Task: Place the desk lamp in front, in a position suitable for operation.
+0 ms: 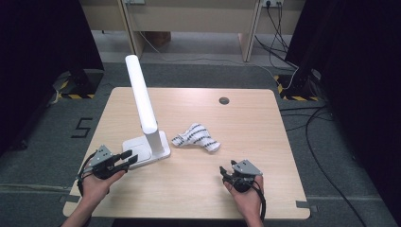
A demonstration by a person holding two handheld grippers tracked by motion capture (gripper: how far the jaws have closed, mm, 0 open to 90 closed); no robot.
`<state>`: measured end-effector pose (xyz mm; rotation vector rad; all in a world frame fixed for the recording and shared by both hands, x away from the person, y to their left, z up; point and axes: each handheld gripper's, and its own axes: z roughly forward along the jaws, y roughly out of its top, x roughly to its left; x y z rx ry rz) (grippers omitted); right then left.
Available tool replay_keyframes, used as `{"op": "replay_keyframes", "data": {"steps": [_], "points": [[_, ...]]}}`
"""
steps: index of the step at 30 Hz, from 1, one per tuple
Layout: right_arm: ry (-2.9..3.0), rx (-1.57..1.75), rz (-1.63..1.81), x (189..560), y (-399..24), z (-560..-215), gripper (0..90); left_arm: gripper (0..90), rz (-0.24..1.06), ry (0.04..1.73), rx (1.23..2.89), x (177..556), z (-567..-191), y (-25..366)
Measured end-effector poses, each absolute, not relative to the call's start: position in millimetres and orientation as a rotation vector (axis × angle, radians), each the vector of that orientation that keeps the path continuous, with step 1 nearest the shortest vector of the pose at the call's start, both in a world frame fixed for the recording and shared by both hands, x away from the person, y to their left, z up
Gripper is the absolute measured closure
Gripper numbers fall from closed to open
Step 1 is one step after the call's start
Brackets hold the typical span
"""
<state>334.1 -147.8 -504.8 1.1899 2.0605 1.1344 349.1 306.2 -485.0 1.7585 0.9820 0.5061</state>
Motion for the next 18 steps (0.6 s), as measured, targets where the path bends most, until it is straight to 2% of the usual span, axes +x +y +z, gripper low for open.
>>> {"op": "replay_keyframes", "data": {"steps": [9,12,16,18], "points": [[2.089,1.156,1.155,335,-137,-499,48.4,73.5,0.509,1.046,1.8,381,-482,314],[2.114,1.15,1.166,336,-130,-498,51.5,81.6,0.523,1.066,1.833,398,-481,319],[2.157,1.122,1.177,340,-116,-496,59.9,88.2,0.539,1.109,1.893,426,-482,324],[2.18,1.106,1.178,344,-104,-494,68.4,89.2,0.534,1.146,1.906,445,-484,326]]}}
